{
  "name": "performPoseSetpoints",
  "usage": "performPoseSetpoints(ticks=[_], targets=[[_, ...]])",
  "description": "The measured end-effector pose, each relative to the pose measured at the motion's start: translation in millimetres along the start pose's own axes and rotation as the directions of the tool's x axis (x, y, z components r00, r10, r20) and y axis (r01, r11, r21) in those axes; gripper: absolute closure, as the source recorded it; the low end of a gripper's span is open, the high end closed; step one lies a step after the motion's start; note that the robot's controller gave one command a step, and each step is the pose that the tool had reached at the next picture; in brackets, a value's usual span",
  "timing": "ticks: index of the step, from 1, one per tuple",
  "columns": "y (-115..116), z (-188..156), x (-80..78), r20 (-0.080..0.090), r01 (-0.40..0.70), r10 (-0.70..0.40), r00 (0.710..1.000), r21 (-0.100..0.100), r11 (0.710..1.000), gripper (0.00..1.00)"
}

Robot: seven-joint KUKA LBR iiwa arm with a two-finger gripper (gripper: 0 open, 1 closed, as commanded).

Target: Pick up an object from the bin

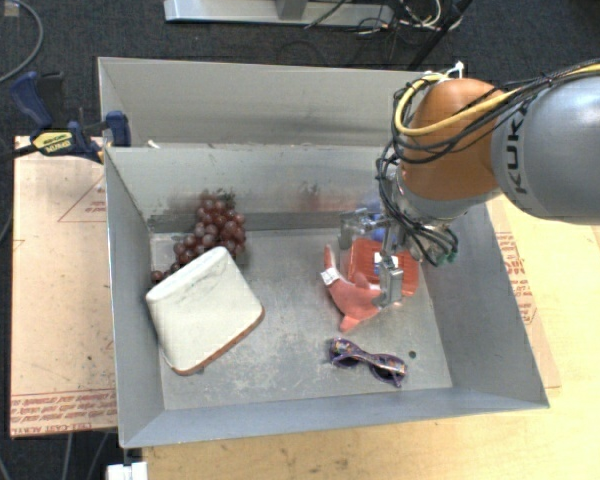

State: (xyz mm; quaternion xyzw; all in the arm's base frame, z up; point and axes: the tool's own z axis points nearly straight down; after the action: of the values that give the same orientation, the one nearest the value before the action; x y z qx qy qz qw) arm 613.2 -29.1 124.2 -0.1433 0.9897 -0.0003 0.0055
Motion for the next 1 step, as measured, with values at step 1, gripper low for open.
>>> performPoseSetpoints(ticks=[1], targets=[[-20.0,38.4,-20.6,0.002,-0.077,0.077,0.997,0.000,0.997,0.00]])
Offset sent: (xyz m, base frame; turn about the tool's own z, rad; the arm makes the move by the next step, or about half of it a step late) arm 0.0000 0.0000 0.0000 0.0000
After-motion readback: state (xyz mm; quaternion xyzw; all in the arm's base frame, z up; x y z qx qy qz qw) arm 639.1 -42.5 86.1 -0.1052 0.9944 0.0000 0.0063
